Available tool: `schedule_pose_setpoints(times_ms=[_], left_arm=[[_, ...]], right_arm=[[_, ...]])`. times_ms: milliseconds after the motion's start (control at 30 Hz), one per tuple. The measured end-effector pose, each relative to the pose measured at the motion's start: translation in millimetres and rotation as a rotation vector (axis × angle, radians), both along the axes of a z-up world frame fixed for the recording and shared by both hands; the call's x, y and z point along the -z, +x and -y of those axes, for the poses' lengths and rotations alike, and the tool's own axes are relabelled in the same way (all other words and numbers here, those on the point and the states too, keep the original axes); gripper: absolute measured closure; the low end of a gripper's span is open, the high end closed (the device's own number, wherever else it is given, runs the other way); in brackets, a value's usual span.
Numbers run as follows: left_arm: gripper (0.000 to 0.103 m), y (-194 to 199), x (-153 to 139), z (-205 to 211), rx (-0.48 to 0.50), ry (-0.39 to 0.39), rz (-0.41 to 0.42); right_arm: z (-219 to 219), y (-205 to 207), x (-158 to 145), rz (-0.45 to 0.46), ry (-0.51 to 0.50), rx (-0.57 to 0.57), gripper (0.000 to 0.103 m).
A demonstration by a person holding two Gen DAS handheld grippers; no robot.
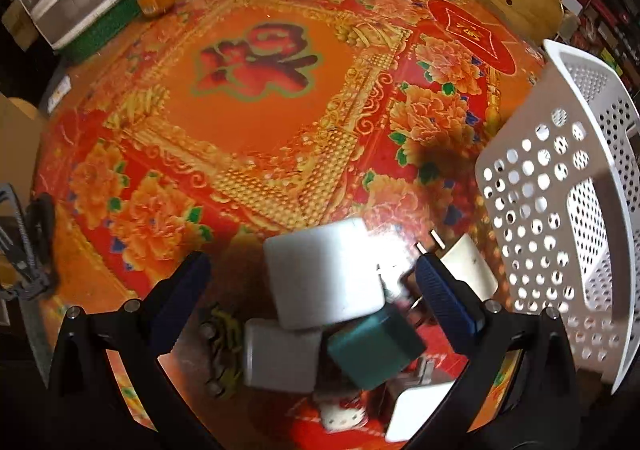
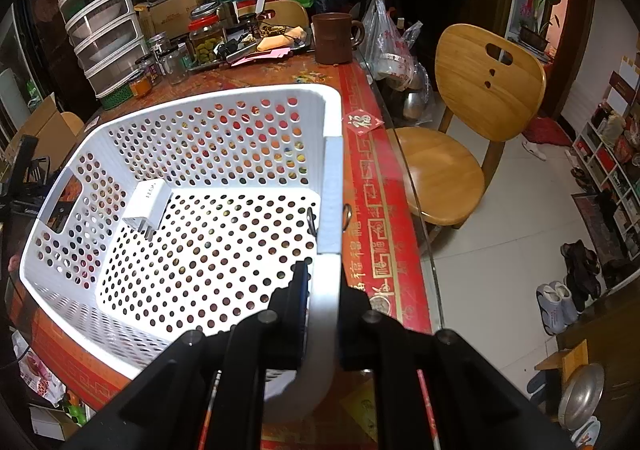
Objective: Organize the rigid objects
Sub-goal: 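Return the left tool to the objects and grasp a white charger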
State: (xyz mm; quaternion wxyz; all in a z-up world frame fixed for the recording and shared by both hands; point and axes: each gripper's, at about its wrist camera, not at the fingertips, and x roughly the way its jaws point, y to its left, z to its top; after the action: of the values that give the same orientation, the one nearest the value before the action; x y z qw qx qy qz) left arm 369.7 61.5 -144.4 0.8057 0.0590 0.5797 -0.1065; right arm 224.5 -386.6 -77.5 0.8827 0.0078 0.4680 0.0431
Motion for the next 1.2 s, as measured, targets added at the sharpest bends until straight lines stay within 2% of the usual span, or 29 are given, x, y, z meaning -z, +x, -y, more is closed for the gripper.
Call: schedule_pose_setpoints(times_ms=[167,267,367,433,500,767,967,1200], left_arm=[[0.002,11,19,8,-0.017,0.015,-0.035],[0.009,15,25,9,-0.039,0.029,-0.04],[0.013,15,29,6,-0.06,0.006,-0.052],[0.023,16,31,6,-0.062,0.002,-0.052],[0.029,16,34,11,-0.054,0.016,-0.055],[0.03,13,30,12,-0.042,0.024,-0.039],[0.031,5,4,13,-0.03,0.017,0.012],[0.031,-11,-56,16,-0.011,-0.007,0.118]], right_arm=[[0,0,0,0.001,0.001,0.002,0.094],[-1,0,0,0.0,-0.002,0.002,0.094],[-1,0,2,-0.003,-0.003,0.0,0.094],[-1,1,4,-0.008,-0.004,-0.001,0.094],[-1,2,5,-0.012,-0.004,-0.002,0.094],[-1,4,9,-0.02,-0.003,-0.002,0.094],[-1,4,9,-0.022,-0.006,-0.005,0.094],[-2,4,10,-0.022,-0.005,-0.006,0.094]])
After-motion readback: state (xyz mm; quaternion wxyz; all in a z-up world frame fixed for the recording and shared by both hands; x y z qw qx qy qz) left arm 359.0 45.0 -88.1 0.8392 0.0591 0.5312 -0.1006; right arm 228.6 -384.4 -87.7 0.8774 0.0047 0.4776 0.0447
